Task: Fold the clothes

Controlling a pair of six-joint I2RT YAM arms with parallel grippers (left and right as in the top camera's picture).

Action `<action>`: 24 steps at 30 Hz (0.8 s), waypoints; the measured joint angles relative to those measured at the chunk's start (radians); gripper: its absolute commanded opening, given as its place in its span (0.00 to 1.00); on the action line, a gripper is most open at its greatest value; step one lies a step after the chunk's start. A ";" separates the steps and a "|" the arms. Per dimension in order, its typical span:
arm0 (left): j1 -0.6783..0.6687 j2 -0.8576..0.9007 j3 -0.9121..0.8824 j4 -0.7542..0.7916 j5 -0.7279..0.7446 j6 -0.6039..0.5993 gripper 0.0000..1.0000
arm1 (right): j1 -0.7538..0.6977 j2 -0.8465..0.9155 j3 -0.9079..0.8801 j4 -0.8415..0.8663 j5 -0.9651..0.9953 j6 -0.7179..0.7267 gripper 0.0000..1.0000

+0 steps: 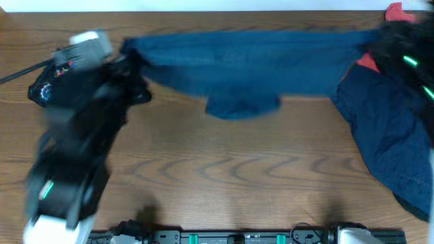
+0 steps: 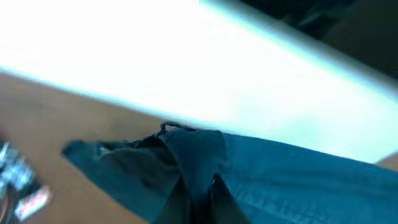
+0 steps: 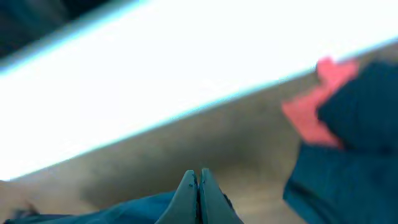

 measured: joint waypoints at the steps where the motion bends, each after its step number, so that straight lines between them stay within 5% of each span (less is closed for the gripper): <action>1: -0.002 -0.031 0.028 -0.007 0.011 0.005 0.06 | -0.013 -0.037 0.024 -0.008 -0.007 -0.003 0.01; 13: -0.007 -0.140 0.084 -0.043 0.135 0.019 0.06 | -0.082 -0.195 0.126 -0.042 0.024 -0.032 0.01; 19: -0.007 0.069 0.084 -0.029 0.135 0.021 0.06 | -0.082 -0.045 0.126 -0.074 0.034 -0.039 0.01; 24: -0.007 0.346 0.082 0.246 0.116 0.055 0.06 | -0.088 0.206 0.124 0.047 0.028 -0.043 0.01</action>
